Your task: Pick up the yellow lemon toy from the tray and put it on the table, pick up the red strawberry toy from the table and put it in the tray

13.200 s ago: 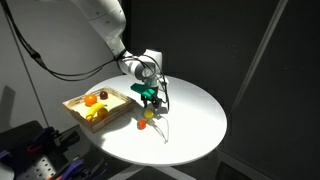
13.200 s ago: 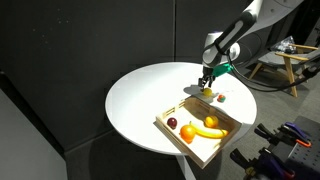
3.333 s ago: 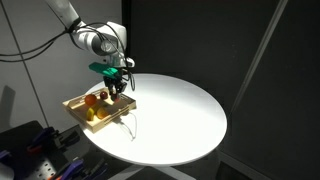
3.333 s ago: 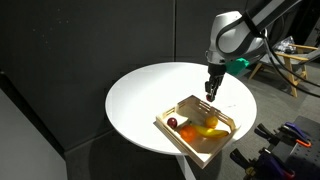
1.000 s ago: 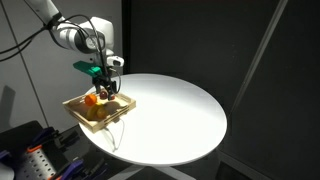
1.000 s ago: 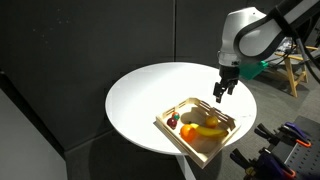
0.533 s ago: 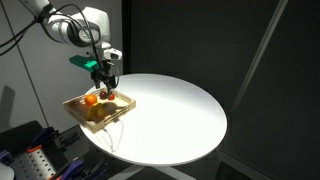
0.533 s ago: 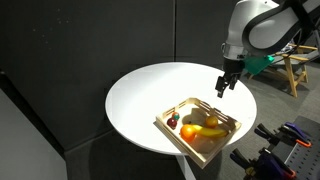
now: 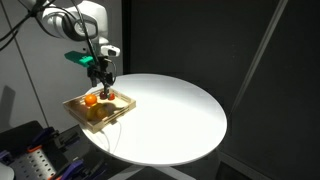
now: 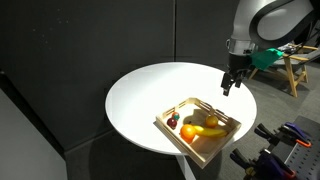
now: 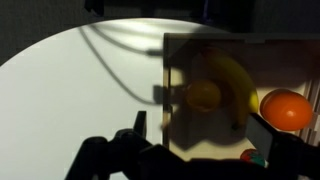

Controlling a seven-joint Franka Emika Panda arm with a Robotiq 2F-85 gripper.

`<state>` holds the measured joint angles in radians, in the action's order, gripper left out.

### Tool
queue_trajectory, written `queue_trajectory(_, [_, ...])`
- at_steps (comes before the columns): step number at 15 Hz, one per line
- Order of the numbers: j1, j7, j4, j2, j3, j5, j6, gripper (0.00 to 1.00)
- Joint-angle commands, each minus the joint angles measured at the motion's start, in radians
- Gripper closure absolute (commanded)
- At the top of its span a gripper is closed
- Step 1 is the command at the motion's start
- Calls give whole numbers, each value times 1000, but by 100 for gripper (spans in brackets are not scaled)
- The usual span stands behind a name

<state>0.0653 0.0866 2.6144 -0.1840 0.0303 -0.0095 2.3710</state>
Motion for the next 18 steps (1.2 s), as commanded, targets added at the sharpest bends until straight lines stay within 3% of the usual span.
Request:
queue_trajectory(1, [-16, -20, 26, -93, 1, -3, -84, 0])
queue_trajectory(9, [-26, -43, 28, -201, -3, -4, -217, 0])
queue_trajectory(18, [-23, -26, 17, -194, 5, 3, -223, 0])
